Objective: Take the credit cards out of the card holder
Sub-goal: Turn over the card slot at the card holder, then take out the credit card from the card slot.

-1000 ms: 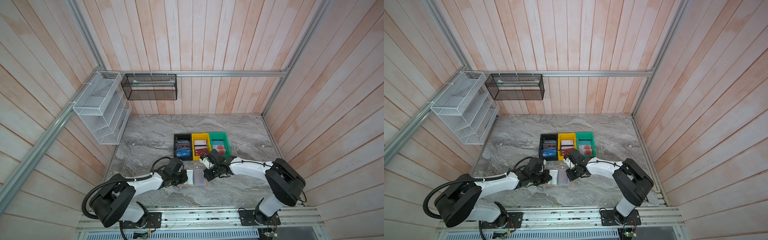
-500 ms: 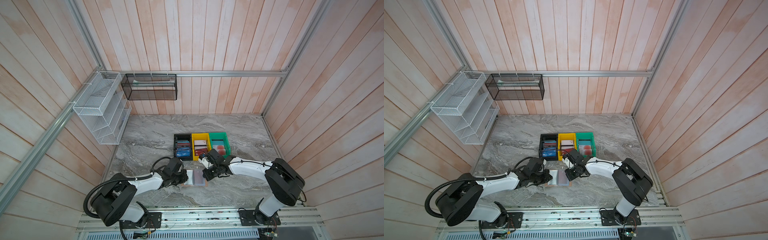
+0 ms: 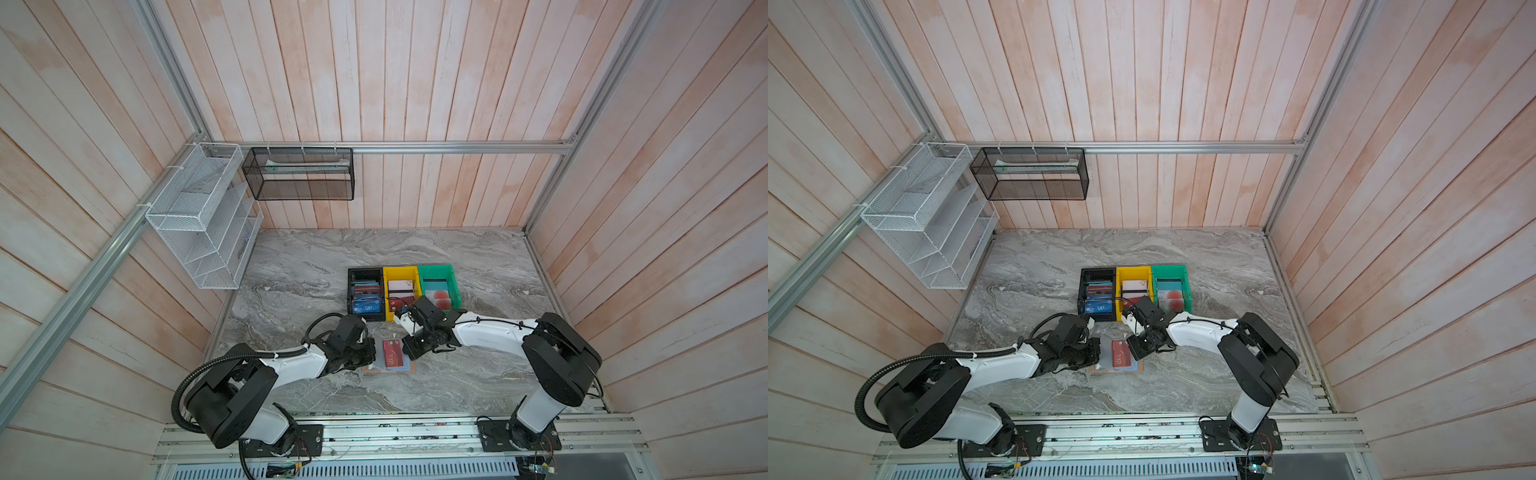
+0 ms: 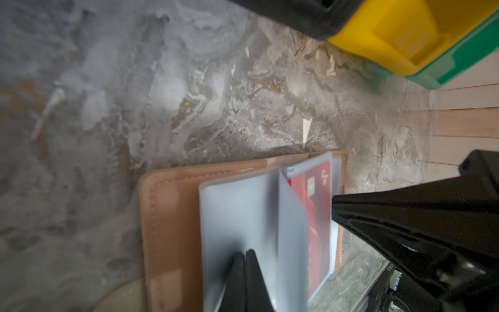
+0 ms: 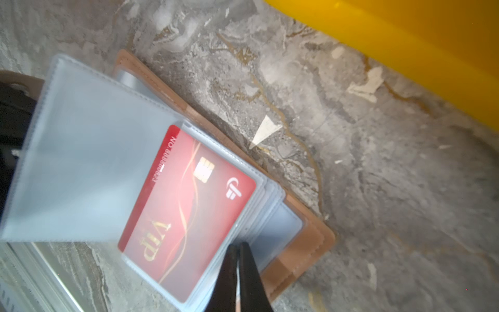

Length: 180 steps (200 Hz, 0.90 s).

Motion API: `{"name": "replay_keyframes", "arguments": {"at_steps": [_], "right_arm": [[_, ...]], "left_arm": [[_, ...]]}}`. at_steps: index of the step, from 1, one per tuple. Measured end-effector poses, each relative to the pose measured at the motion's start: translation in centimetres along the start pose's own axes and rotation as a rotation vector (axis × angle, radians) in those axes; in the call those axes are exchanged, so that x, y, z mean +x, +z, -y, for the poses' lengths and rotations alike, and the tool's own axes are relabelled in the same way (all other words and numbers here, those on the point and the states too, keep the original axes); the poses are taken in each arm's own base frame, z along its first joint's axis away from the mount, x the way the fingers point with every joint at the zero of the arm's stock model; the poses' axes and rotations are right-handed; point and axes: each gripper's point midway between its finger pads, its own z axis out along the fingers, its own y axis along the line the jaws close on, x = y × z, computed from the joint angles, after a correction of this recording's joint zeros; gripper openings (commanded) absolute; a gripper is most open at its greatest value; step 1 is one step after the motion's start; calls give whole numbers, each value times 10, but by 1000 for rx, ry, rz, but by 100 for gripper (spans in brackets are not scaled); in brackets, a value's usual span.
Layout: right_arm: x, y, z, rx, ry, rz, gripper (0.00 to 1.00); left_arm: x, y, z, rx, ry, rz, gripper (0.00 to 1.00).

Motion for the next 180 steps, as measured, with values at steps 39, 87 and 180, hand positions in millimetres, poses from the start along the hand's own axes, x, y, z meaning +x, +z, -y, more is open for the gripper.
{"name": "replay_keyframes", "arguments": {"at_steps": [39, 87, 180], "right_arm": [[0, 0, -1, -2, -2, 0, 8], [1, 1, -5, -9, -11, -1, 8], [1, 1, -5, -10, -11, -1, 8]], "left_arm": [[0, -3, -3, -19, 3, 4, 0], [-5, -41, -24, -117, -34, 49, 2], [-1, -42, -6, 24, -56, 59, 8]]}}
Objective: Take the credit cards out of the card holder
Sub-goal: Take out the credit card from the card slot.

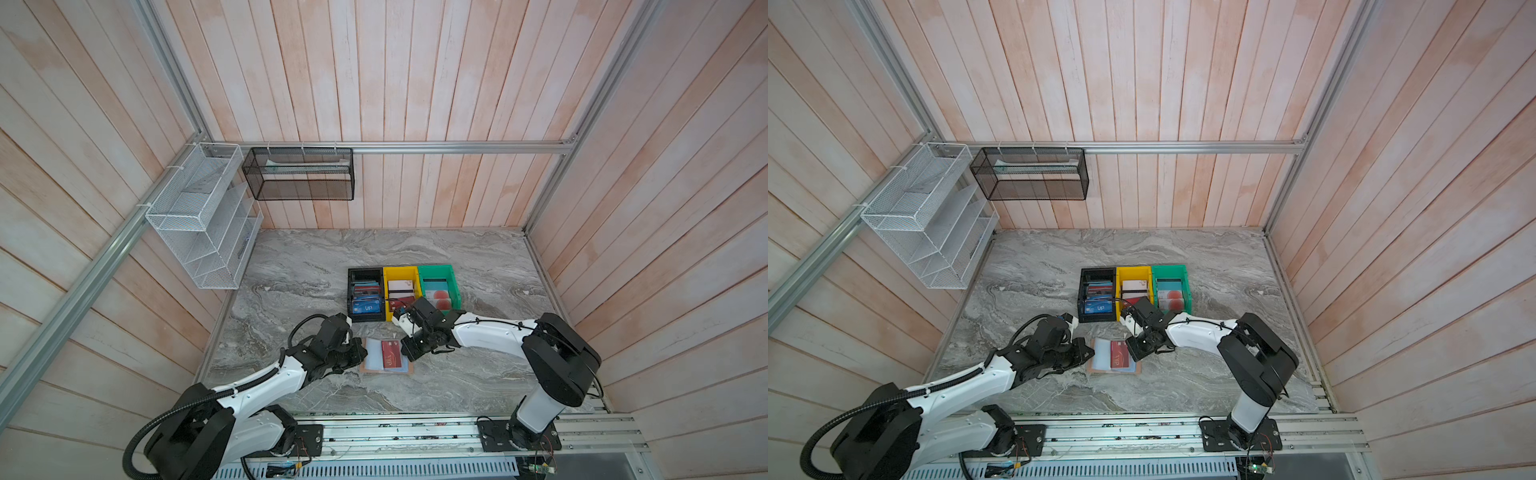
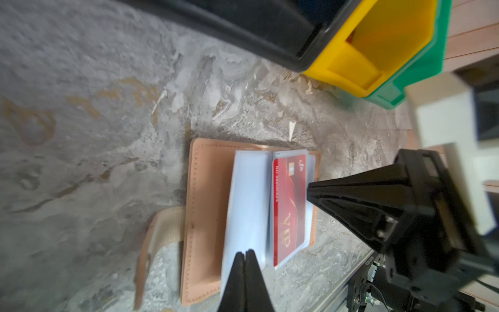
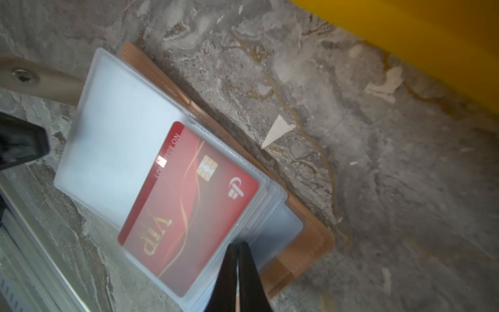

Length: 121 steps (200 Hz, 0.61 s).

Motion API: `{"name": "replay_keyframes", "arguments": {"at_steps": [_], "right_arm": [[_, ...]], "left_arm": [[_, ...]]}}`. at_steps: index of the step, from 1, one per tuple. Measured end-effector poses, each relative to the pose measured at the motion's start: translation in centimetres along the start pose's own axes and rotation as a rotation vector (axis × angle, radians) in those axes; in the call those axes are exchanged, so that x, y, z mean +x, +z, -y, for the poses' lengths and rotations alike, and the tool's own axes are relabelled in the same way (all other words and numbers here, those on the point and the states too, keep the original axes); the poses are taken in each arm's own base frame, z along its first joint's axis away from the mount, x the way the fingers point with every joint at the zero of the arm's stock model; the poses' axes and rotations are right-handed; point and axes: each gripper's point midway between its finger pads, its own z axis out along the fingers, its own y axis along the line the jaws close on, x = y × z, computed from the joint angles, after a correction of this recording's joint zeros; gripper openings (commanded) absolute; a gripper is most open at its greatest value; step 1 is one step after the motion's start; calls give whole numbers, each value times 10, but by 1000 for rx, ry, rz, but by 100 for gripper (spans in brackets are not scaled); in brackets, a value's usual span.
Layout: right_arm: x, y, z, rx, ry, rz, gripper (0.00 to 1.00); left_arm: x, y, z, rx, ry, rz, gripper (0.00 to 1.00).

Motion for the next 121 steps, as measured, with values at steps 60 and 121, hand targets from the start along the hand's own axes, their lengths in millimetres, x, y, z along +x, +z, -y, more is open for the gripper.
{"name": "replay_keyframes", "arguments": {"at_steps": [60, 121], "right_arm": [[0, 1, -1, -7, -2, 4, 8], [0, 1, -1, -12, -3, 8, 8]], "left_arm": [[1, 11, 16, 71, 8, -20, 8], [6, 29, 15, 111, -18, -45, 12]]}}
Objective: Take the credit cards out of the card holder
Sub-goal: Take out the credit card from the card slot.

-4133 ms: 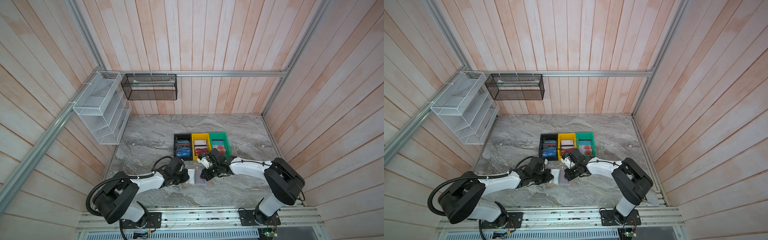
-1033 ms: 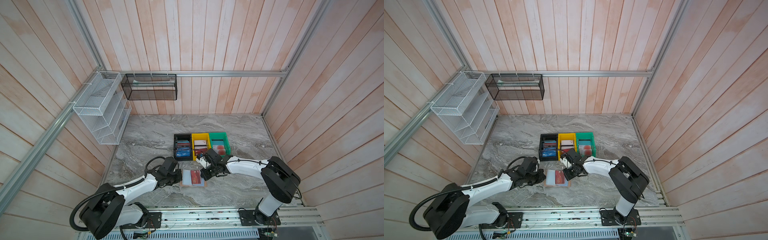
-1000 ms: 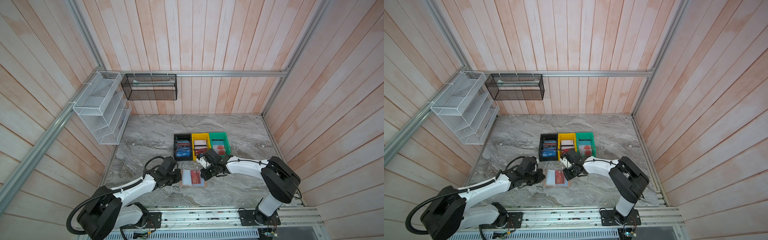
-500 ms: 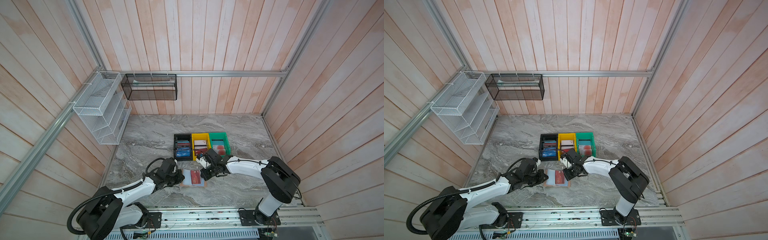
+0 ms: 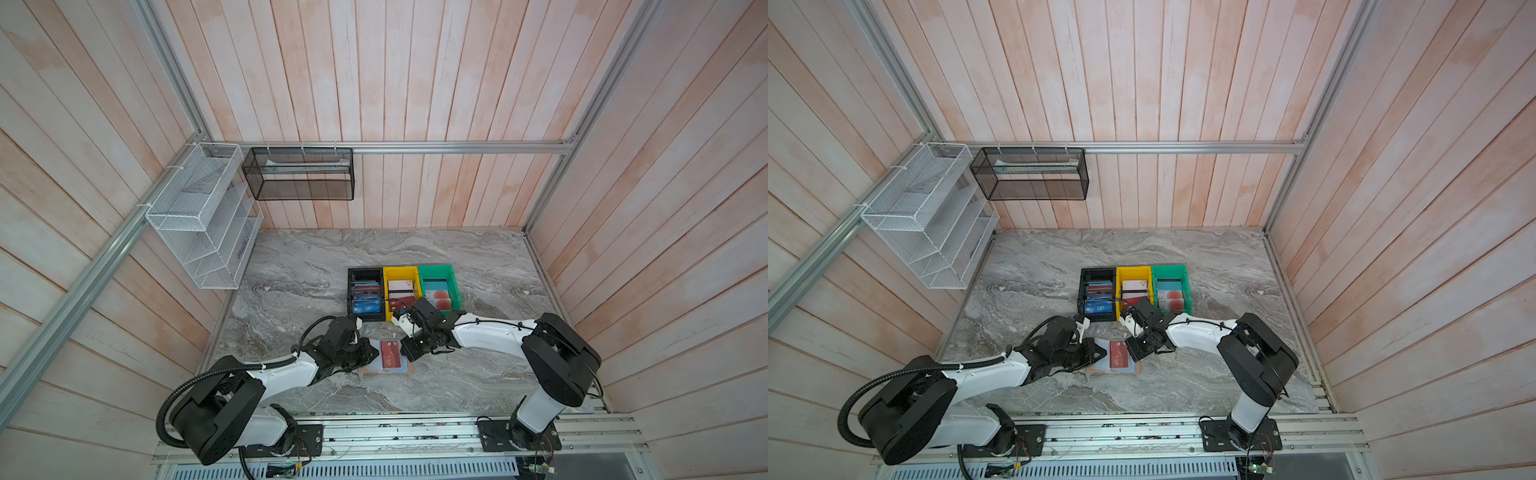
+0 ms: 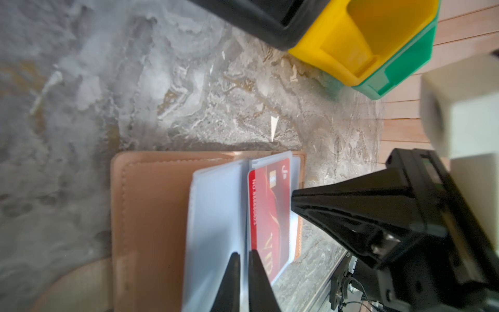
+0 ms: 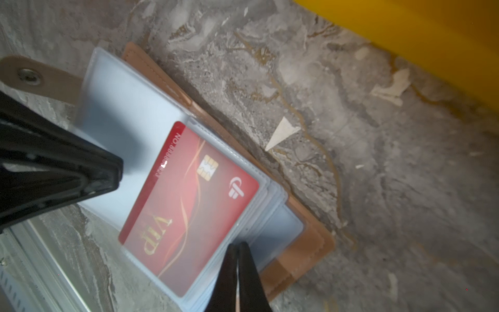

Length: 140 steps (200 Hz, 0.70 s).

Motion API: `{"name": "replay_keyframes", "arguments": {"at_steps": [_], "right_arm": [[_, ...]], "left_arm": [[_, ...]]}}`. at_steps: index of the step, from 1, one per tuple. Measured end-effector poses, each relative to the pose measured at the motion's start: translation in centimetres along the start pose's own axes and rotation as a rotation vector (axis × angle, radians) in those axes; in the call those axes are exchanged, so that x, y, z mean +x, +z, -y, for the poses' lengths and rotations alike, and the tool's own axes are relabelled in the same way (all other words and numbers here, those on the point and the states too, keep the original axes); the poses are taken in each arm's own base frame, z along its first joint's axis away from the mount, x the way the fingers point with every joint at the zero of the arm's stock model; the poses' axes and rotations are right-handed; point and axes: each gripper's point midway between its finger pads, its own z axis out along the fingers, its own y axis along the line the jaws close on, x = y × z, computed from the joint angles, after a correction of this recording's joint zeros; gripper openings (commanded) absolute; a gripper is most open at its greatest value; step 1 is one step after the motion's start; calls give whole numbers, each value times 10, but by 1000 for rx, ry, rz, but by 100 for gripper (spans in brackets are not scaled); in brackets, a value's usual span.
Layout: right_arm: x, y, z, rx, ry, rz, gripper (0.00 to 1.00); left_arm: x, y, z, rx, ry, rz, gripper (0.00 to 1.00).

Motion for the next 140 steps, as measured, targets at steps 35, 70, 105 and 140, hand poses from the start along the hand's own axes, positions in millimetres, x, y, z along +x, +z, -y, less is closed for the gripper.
{"name": "replay_keyframes", "arguments": {"at_steps": [35, 70, 105, 140], "right_arm": [[0, 0, 0, 0, -1, 2, 8], [0, 0, 0, -1, -1, 3, 8], [0, 0, 0, -1, -1, 3, 8], [0, 0, 0, -1, -1, 3, 8]], "left_arm": [[3, 3, 0, 13, -6, -11, 13], [0, 3, 4, 29, -4, 0, 13], [0, 3, 6, 47, -5, 4, 13], [3, 11, 4, 49, -12, -17, 13]]}}
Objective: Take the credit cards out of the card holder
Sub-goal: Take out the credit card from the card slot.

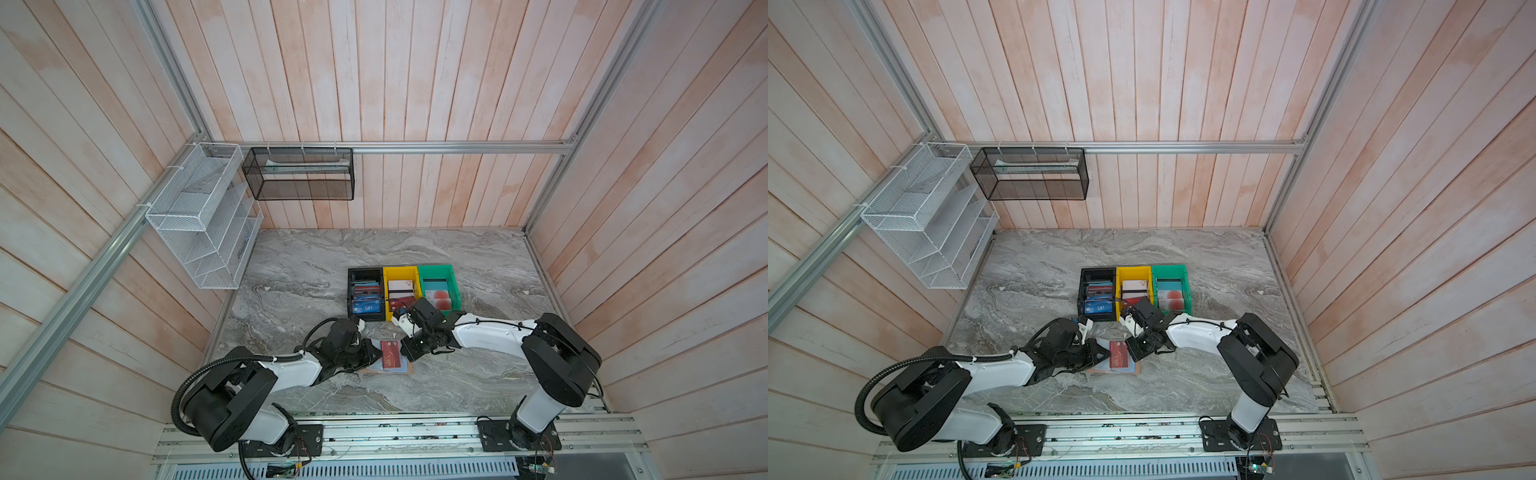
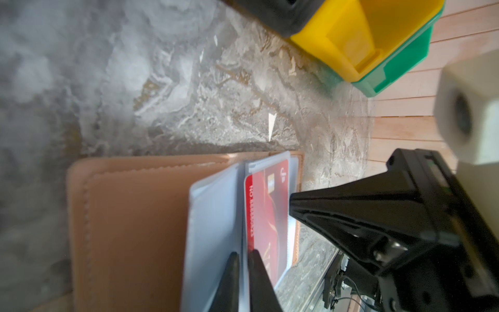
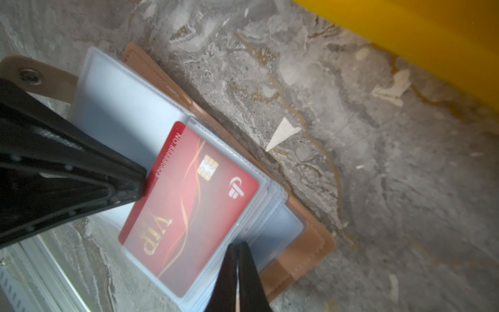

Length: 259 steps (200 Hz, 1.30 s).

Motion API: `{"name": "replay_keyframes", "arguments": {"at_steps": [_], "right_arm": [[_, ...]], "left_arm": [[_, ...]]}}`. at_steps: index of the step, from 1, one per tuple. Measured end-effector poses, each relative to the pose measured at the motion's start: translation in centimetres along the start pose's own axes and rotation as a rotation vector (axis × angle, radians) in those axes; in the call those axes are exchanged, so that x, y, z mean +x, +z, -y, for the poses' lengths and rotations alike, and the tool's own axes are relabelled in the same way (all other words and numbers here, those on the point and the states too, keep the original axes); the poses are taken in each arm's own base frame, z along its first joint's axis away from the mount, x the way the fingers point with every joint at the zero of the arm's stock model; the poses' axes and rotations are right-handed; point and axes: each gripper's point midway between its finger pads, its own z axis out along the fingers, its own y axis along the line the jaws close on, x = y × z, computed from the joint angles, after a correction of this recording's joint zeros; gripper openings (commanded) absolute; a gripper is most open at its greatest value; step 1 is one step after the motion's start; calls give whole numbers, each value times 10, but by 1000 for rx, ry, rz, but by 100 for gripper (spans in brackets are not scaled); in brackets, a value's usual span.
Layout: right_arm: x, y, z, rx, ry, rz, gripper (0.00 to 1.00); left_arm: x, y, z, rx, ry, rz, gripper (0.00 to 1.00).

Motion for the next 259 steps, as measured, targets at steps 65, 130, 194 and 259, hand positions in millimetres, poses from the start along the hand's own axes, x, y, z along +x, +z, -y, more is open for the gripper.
{"name": "replay_keyframes", "arguments": {"at_steps": [65, 130, 194, 259], "right_arm": [[0, 0, 0, 0, 0, 0, 8], [0, 0, 0, -2, 0, -1, 8], [0, 0, 0, -2, 0, -1, 8], [0, 0, 0, -2, 0, -1, 8]], "left_arm": [[-1, 2, 2, 11, 2, 2, 12], [-1, 2, 2, 11, 2, 2, 12], [-2, 4, 3, 19, 5, 1, 8], [-2, 4, 4, 23, -1, 1, 0]]}}
